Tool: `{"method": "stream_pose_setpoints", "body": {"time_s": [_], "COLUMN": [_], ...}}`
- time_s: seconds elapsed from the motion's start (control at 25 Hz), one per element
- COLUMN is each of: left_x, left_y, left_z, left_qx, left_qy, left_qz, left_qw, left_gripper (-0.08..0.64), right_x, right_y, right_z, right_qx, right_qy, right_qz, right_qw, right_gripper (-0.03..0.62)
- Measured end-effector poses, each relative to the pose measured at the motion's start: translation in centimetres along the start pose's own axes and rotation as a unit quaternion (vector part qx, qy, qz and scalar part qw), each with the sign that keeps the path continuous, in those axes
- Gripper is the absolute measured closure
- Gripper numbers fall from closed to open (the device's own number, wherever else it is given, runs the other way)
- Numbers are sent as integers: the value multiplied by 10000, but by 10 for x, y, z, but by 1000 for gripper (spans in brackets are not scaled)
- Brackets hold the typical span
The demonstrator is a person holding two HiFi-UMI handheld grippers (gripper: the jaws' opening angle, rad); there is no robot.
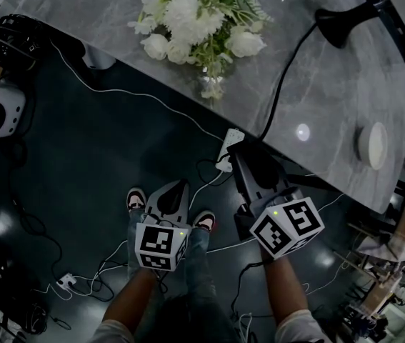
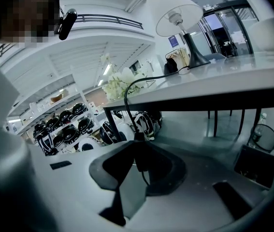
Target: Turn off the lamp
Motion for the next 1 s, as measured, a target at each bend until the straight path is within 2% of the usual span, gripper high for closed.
{"method": "stream_pose_setpoints", "body": {"time_s": [0.6,1.0], "left_x": [5,9], "left_y": [-7,-7], "left_z": [1,-3], "left_qx": [80,59], "left_qy": [68,119], "left_qz": [70,107], "left_qw": [9999,9999], "left_gripper": [565,565], "right_x": [0,-7], "right_y": [1,-2], "right_z": [-1,-12], "right_qx": [-78,-33], "right_qy": [-83,-309], "right_qz": [48,86], "right_qw": [9999,9995], "right_gripper": [528,497]}}
Point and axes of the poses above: the fingertips, and each gripper's own axes: z forward along the fingers, y to its left, x out of its underside, the point moved 5 cm from there along -z, backward along the fingers, and after that the axes turned 7 degrees about y, right-handed, at the moved point
